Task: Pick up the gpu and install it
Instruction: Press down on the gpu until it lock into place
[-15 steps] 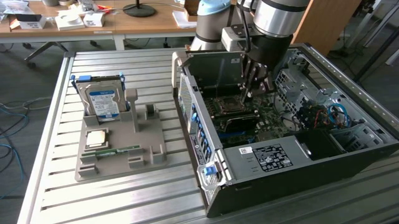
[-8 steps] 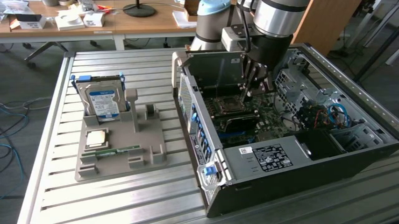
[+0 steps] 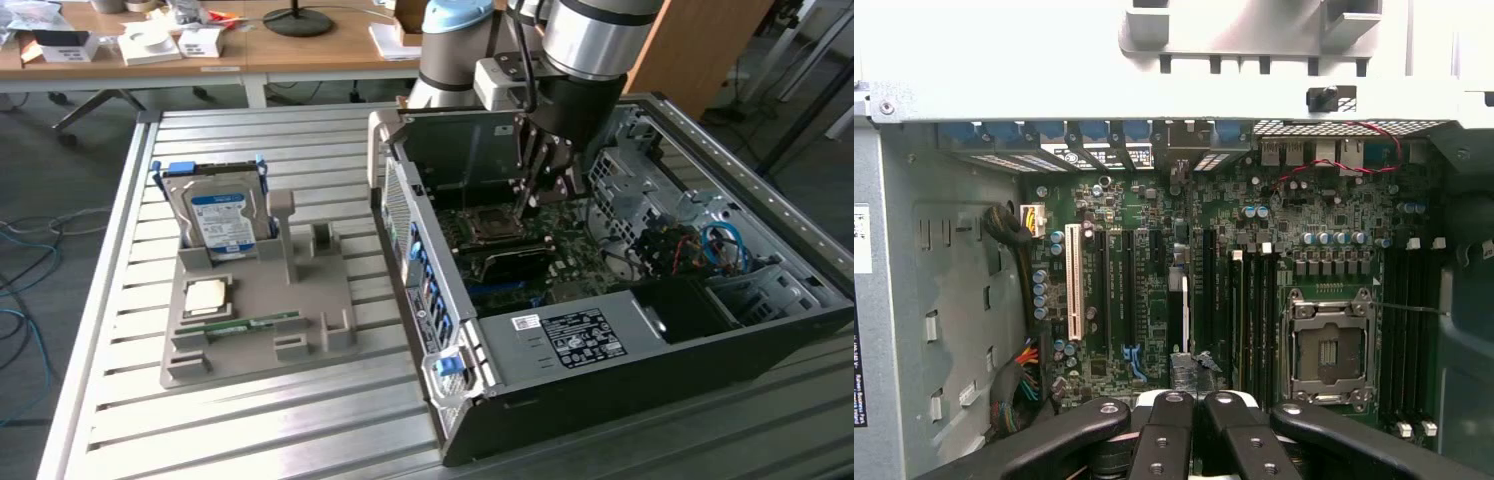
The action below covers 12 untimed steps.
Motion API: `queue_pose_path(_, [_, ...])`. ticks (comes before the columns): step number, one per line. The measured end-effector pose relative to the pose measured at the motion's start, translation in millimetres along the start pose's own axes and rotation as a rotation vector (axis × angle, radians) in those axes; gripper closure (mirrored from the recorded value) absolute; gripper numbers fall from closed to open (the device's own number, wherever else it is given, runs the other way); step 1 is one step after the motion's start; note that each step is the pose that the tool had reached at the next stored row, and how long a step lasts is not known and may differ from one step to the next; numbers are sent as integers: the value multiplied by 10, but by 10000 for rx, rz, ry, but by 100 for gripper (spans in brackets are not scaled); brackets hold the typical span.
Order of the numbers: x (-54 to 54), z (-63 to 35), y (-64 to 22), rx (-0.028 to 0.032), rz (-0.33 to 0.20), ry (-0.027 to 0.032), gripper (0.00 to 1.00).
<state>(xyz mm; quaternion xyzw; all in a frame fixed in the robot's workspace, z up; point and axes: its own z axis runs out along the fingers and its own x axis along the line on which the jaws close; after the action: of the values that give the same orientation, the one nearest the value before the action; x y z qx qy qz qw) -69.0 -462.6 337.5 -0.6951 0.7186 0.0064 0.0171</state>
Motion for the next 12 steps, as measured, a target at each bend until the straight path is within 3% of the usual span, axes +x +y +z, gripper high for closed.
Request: queue_pose_path(12, [4,114,1,0,0,1,89])
